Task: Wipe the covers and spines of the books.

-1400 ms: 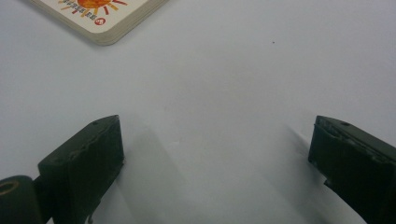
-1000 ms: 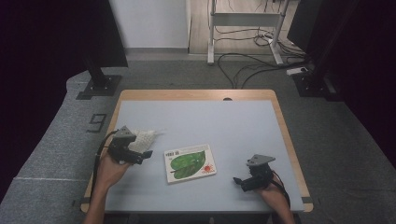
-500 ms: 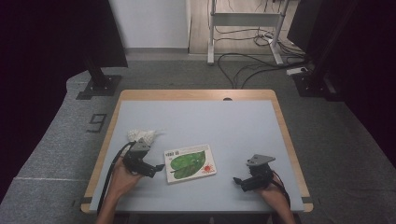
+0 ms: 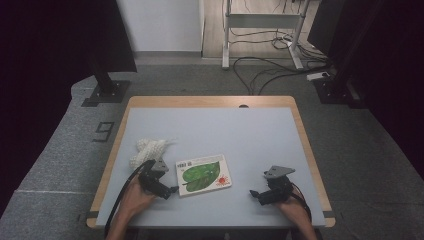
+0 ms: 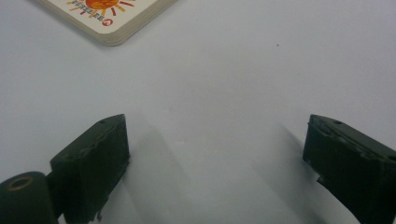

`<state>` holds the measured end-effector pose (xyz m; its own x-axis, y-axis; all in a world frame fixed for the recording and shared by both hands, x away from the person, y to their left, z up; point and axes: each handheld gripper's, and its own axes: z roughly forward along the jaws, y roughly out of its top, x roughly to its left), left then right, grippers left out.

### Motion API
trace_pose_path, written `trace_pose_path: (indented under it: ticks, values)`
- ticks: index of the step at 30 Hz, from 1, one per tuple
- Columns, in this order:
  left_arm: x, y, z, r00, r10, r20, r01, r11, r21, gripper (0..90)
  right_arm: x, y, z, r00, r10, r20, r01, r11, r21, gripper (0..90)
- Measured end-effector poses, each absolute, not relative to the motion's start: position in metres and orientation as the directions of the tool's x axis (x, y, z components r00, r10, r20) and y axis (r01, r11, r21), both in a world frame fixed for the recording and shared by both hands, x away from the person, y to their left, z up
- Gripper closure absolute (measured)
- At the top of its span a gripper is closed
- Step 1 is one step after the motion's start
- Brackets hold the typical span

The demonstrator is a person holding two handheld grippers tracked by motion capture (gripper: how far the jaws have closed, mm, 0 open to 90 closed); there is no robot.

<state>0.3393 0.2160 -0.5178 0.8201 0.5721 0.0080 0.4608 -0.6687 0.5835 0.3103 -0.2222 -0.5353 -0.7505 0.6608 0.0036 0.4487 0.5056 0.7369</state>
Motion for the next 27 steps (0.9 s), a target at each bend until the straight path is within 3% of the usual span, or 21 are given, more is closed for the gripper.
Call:
trace_pose_path:
  ticks: [10,27]
  values:
    - [0.333,0.210,-0.519,0.831,0.554,0.057,0.420,-0.691,0.588,0.0,0.316,-0.227,-0.525,-0.728,0.686,0.014,0.466,0.479,0.744,5.6]
    - [0.320,0.174,-0.527,0.867,0.499,0.000,0.385,-0.668,0.637,0.0,0.352,-0.193,-0.508,-0.768,0.641,0.011,0.432,0.505,0.747,2.2]
